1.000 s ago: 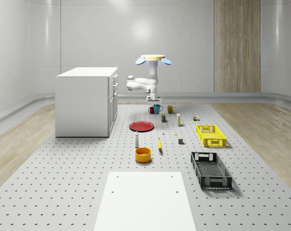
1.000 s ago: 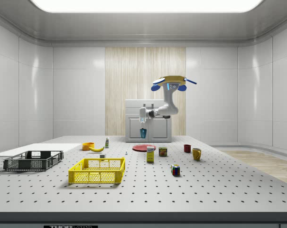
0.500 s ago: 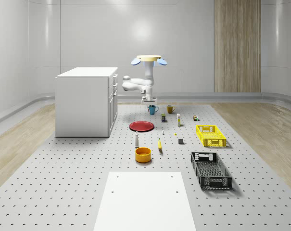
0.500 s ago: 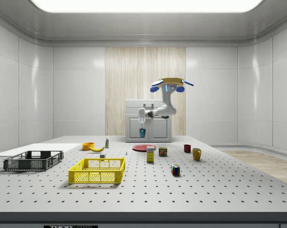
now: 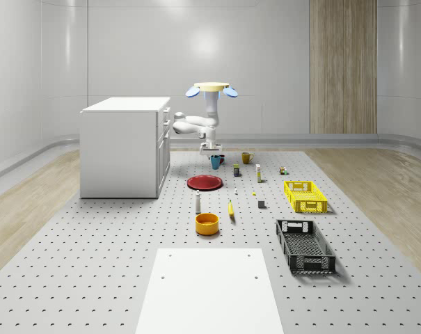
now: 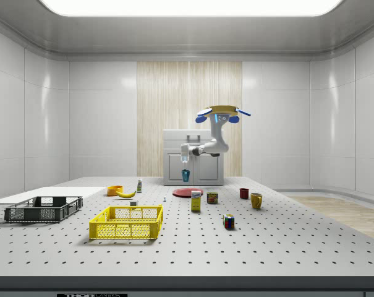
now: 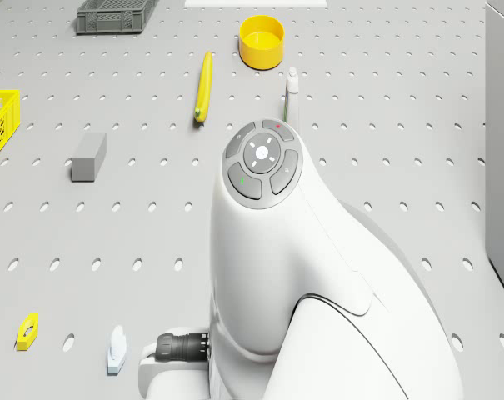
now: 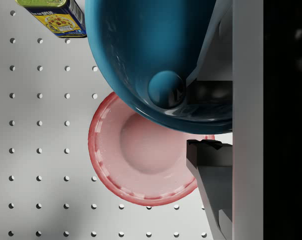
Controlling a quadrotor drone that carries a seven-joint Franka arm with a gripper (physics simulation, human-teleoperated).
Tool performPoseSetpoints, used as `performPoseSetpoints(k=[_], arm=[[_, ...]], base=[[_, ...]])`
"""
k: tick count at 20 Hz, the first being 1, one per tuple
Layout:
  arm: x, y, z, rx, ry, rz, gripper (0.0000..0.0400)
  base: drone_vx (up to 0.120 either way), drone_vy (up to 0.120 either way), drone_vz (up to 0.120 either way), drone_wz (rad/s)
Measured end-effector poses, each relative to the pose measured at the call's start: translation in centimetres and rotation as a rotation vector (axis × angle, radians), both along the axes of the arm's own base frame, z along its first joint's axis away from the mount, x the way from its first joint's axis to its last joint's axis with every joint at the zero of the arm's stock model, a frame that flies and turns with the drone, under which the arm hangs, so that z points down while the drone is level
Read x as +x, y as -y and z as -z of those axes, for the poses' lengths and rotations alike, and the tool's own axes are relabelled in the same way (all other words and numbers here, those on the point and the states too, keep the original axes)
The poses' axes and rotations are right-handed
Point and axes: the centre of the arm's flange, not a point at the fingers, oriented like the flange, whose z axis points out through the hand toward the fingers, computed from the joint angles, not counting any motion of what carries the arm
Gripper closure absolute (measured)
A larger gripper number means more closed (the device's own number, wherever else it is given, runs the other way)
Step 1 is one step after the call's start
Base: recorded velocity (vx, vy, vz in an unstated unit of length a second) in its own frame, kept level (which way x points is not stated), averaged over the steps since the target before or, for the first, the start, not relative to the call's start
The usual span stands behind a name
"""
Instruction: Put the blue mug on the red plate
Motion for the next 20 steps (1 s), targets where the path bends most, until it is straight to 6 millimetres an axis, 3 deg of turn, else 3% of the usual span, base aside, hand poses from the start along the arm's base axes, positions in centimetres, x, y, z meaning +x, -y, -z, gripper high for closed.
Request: performPoseSetpoints(k=[12,15,20], arm=[[0.0,-5.7,-0.3,-0.002,-0.001,0.005,0.0291],[0.0,-7.3,-1.1,-0.001,-0.001,0.022,0.0291],[-0.3,-8.3,-3.2,0.0,0.0,0.004,0.0298]], base=[[0.0,0.0,0.0,0.0],[0.0,0.0,0.0,0.0],[0.0,0.0,0.0,0.0]])
